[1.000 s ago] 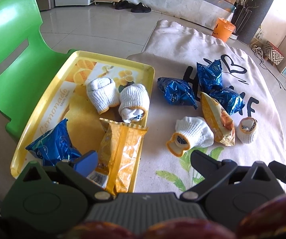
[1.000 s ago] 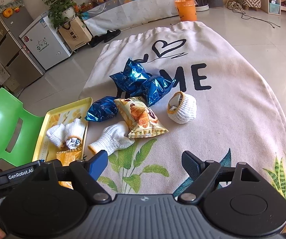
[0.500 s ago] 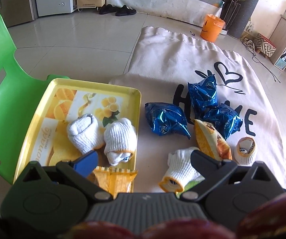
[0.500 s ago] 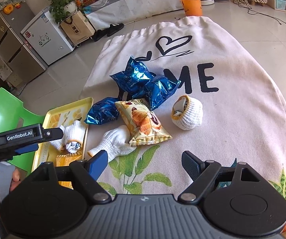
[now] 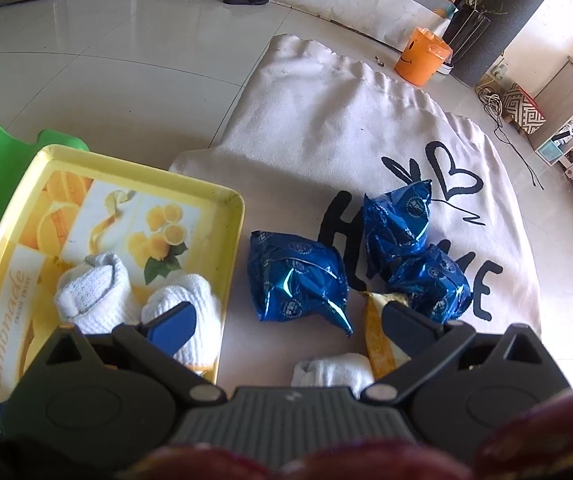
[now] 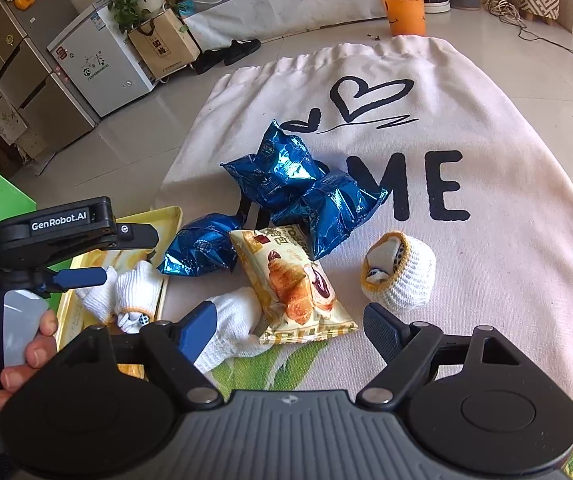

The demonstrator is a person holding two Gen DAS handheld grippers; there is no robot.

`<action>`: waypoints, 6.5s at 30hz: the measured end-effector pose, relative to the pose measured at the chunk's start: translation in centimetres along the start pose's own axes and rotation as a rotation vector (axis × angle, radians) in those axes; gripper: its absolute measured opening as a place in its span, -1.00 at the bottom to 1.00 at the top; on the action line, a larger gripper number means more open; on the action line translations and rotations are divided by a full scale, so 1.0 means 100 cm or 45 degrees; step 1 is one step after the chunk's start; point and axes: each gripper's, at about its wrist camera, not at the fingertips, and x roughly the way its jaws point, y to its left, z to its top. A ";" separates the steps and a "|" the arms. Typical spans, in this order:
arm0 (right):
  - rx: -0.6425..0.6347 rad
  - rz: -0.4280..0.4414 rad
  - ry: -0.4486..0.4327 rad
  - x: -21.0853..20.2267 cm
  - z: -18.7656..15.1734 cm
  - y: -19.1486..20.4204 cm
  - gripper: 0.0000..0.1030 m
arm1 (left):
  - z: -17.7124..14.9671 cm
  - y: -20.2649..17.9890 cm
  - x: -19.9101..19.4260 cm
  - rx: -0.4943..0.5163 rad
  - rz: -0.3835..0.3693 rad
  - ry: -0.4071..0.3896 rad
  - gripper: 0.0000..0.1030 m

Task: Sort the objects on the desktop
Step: 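Move both open tools back from the tray toward the pile, then grasp the croissant snack bag with the right tool while the left tool grasps a blue candy, then lift and carry the croissant bag toward the tray while the left tool carries the candy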

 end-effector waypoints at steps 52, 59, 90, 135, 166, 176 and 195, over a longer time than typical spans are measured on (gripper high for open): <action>0.041 -0.247 0.248 0.056 0.010 -0.031 0.05 | -0.018 -0.025 0.080 -0.101 -0.145 0.372 0.99; 0.098 -0.233 0.284 0.061 0.008 -0.032 0.38 | 0.004 -0.016 0.068 -0.196 -0.150 0.263 0.99; 0.110 -0.274 0.299 0.079 0.005 -0.030 0.60 | 0.013 -0.043 0.110 -0.104 0.066 0.201 0.99; 0.068 -0.109 0.161 0.058 0.012 -0.017 0.16 | 0.000 -0.035 0.063 -0.008 0.105 0.107 0.49; -0.171 0.053 0.044 0.056 0.014 0.057 0.16 | 0.016 0.009 -0.003 -0.032 0.161 -0.056 0.49; -0.234 0.122 0.015 0.060 0.016 0.086 0.16 | 0.033 0.039 -0.025 -0.101 0.149 -0.109 0.49; -0.385 0.434 0.066 0.075 -0.008 0.156 0.16 | 0.065 0.122 -0.056 -0.339 0.228 -0.193 0.50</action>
